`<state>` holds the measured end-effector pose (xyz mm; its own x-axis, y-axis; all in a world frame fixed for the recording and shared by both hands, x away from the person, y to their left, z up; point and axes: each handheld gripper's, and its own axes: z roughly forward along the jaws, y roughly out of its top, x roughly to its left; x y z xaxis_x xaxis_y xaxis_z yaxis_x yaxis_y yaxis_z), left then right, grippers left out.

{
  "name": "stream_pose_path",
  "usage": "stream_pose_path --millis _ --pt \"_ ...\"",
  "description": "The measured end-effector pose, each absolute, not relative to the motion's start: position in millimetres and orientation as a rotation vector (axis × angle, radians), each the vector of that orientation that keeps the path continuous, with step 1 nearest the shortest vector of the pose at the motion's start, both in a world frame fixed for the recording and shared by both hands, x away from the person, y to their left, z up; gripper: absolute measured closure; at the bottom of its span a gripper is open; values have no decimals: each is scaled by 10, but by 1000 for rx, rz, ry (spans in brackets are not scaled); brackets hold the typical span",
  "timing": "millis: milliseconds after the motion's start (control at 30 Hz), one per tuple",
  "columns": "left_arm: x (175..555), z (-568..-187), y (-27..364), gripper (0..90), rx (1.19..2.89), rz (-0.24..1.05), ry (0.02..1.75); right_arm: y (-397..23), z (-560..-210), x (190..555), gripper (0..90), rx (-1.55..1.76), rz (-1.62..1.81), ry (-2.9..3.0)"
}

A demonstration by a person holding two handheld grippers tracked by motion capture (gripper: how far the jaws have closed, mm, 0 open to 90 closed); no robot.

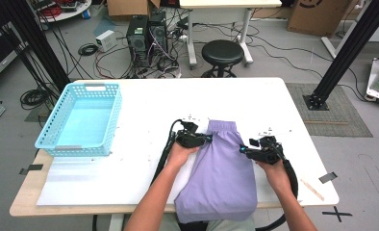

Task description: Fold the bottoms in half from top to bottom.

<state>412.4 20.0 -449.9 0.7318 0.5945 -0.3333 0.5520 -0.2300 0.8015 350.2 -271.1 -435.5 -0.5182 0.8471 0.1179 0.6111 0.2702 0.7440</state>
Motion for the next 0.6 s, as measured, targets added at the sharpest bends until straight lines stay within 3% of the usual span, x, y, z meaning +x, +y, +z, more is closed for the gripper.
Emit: stream_pose_path --millis 67,200,300,367,600 --pt "4119 -4479 209 844 1891 69 857 -2698 -4362 3573 378 1355 1114 2237" --pt "4115 -4459 228 844 1897 90 827 -2639 -4402 3759 399 1398 1133 2263" --pt "4123 -4441 266 845 1883 103 829 -2567 -4436 3855 625 1367 1112 2334" --pt "4131 -4424 296 846 1880 115 825 -2524 -4452 3892 868 1332 1106 2395" --pt "4196 -4221 464 846 1773 217 789 -2466 -4152 3957 887 1250 1192 2267"
